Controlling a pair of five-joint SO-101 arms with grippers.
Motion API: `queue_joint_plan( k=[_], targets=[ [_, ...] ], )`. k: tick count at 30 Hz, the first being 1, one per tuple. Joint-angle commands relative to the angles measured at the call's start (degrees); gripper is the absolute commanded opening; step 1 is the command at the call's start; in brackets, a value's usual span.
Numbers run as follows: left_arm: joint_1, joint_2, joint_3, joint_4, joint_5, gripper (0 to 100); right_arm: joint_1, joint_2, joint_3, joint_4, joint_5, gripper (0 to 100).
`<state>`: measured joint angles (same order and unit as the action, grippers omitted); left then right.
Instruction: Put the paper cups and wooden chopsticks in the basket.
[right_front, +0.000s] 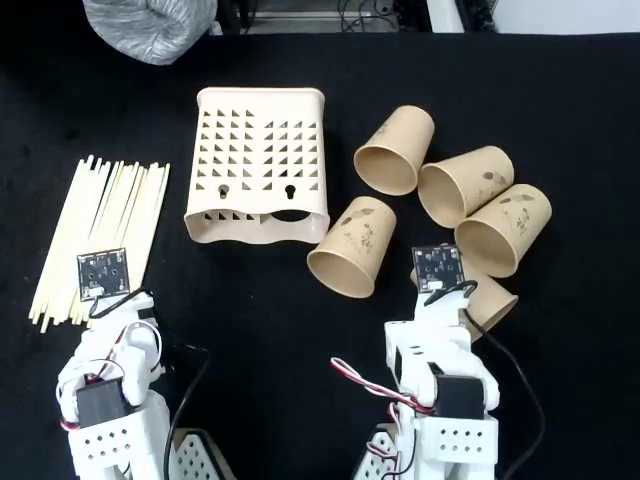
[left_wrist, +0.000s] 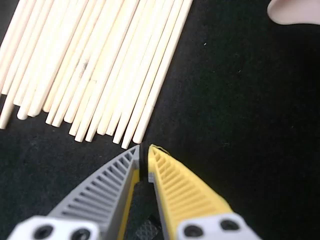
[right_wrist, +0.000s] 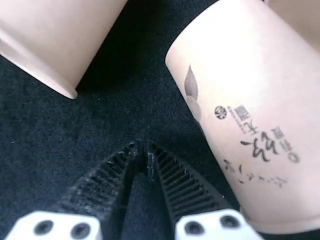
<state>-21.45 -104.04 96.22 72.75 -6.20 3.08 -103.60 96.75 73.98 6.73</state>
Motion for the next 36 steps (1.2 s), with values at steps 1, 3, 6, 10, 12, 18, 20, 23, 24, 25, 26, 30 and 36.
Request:
queue_joint_plan(
  k=[1,3,6,10,12,18,20,23,24,25,26,30,36],
  targets=[
    [0.6,-0.4,1.0,0.1,-0.6,3,-0.5,-3.8,-0.2,0.4,-0.5,2.3],
    [0.6,-0.4,1.0,0.1,-0.5,3,-0.5,-3.8,-0.2,0.4,-0.5,2.3],
    [0.0,-0.4,1.0,0.1,-0.6,3,-0.5,-3.8,-0.2,0.4,-0.5,2.3],
    [2.4,-0.4,-2.6,-2.2,-2.0,3,-0.5,-3.8,-0.2,0.4,-0.5,2.3],
    [2.4,-0.4,-7.8,-4.2,-6.5,3,-0.5,-3.8,-0.2,0.4,-0.5,2.3],
    [4.5,-0.5,-27.9,-4.6,-11.3,3,-0.5,-3.8,-0.2,0.4,-0.4,2.3],
    [5.5,-0.4,-31.9,-4.6,-11.2,3,-0.5,-3.8,-0.2,0.0,-0.4,2.3],
    [7.6,-0.3,-31.2,-6.9,-11.0,3,-0.5,-3.8,-0.2,0.3,-0.6,2.3],
    [8.0,-0.3,-29.2,-9.1,-10.5,3,-0.5,-3.8,-0.2,0.3,-0.6,2.3],
    [8.0,-0.3,-26.9,-11.9,-9.6,4,-0.5,-3.8,-0.2,0.3,-0.7,2.2],
    [8.0,-0.2,-24.0,-15.0,-8.4,6,-0.5,-3.8,-0.2,0.3,-0.7,2.2],
    [9.3,-0.2,-13.4,-22.2,-0.6,23,-0.5,-3.8,-0.2,0.3,-0.7,2.2],
    [13.9,0.3,-9.9,-21.2,-2.5,23,-0.5,-3.8,-0.2,0.3,-0.7,2.2]
  ],
)
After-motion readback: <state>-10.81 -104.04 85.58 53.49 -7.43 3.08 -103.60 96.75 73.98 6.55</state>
